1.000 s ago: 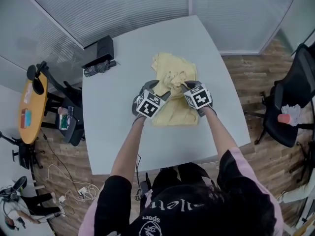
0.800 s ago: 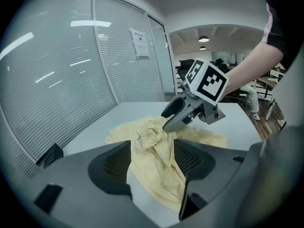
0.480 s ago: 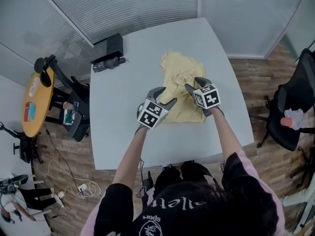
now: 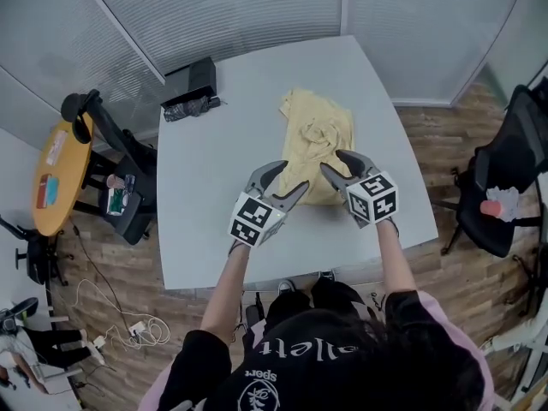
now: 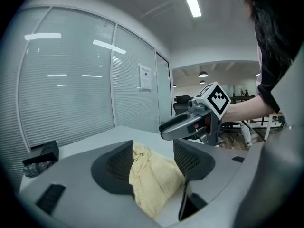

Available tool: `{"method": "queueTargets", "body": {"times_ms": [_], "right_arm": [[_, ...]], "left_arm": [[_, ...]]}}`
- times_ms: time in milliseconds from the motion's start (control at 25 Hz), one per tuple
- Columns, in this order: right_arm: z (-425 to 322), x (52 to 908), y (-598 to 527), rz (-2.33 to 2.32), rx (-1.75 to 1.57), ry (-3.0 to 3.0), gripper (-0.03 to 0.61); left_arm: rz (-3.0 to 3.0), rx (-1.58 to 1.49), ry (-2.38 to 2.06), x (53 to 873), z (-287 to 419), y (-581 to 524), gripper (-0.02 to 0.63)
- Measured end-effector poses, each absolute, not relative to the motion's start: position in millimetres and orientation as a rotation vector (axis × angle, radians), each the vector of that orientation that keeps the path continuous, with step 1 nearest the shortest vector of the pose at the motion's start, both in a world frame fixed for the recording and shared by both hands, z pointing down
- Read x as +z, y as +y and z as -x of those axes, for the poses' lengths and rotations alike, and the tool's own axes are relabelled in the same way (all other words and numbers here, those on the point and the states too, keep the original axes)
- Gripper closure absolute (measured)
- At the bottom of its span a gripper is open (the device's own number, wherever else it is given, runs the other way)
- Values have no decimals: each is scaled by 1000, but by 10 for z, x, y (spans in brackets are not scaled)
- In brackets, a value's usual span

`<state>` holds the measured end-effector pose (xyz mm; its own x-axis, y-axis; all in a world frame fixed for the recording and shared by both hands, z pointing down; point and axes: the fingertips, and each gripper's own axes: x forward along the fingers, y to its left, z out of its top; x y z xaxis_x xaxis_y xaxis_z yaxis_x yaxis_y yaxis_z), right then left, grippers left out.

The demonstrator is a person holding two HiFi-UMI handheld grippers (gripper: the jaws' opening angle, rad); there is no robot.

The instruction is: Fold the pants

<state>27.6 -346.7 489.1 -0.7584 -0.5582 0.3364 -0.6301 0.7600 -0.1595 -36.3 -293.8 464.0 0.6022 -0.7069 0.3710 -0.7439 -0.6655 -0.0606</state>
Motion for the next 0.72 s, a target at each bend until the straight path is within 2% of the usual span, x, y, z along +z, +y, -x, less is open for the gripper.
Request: {"method": "queueTargets", "body": {"times_ms": [400, 720], "right_arm": [[-20, 4569, -2410, -885, 463, -2783, 391], [334, 4509, -1789, -834, 475, -2806, 410]], "left_arm": [[-2659, 460, -1305, 4506, 777, -1953, 350], [-2581, 418, -1353, 4596, 1159, -1263, 402]]}}
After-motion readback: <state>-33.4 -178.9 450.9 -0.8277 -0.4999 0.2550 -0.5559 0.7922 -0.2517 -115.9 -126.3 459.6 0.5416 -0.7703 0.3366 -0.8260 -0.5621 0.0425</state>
